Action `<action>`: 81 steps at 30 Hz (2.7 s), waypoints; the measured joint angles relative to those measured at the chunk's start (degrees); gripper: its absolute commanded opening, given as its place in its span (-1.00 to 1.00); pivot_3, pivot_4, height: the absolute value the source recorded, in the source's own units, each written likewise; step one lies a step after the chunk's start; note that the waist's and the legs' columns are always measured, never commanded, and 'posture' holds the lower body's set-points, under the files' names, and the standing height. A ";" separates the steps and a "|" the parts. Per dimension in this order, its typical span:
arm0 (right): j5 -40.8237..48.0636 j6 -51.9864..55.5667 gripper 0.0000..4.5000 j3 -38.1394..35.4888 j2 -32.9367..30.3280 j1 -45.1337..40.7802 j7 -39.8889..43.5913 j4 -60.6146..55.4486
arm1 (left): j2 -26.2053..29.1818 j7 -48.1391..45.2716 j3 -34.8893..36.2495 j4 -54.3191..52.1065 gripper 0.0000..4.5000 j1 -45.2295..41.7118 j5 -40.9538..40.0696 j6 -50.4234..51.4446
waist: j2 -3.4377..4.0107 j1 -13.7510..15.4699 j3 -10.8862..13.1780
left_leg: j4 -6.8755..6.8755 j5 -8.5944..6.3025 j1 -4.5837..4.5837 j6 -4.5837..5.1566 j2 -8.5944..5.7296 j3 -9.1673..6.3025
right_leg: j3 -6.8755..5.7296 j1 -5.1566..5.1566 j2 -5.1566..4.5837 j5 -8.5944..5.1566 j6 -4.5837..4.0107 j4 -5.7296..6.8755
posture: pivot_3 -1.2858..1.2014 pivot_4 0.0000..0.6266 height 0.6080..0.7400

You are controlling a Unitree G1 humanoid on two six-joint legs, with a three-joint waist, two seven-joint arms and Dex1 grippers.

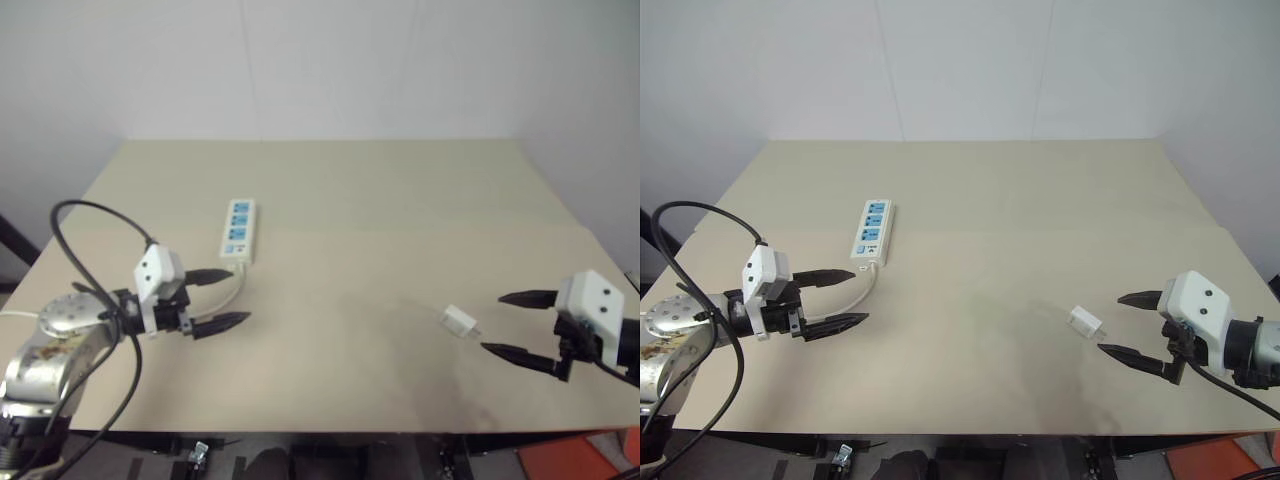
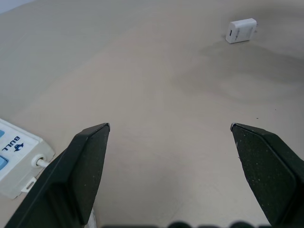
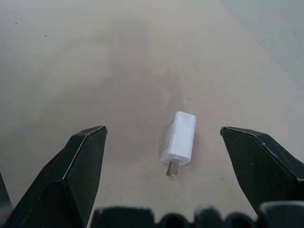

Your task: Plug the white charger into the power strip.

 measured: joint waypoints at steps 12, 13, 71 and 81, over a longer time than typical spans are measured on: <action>-0.06 0.04 0.99 0.14 0.00 1.01 -0.54 -0.60 | -0.06 1.75 -0.01 -0.02 0.98 0.03 0.13 0.20 | 0.00 0.05 0.00 | 0.00 0.00 0.00 0.00 0.01 0.01 | 0.01 0.00 0.00 0.02 -0.02 -0.01 | 0.03 -0.52 1.00; -0.10 0.17 0.99 0.22 0.01 1.12 -0.84 -0.64 | -0.47 2.68 -0.01 0.08 0.98 -0.09 0.55 0.19 | 0.00 0.07 0.00 | 0.00 0.00 0.00 0.00 0.00 0.01 | 0.03 0.00 0.00 0.02 -0.02 0.00 | 0.03 -0.52 1.00; -2.41 6.25 0.99 11.64 2.64 -7.22 -14.55 -8.40 | -37.32 56.45 0.04 37.66 0.98 -22.70 21.20 -11.41 | -0.31 0.25 0.16 | 0.07 0.00 0.01 -0.05 -0.18 0.24 | 0.32 -0.03 0.03 0.30 -0.08 -0.07 | 0.03 -0.52 1.00; -2.43 6.28 0.99 11.66 2.64 -6.99 -14.94 -8.43 | -37.36 57.07 0.08 37.72 0.98 -22.21 21.26 -11.37 | -0.31 0.25 0.17 | 0.07 0.00 0.01 -0.06 -0.19 0.24 | 0.32 -0.03 0.03 0.30 -0.06 -0.07 | 0.03 -0.52 1.00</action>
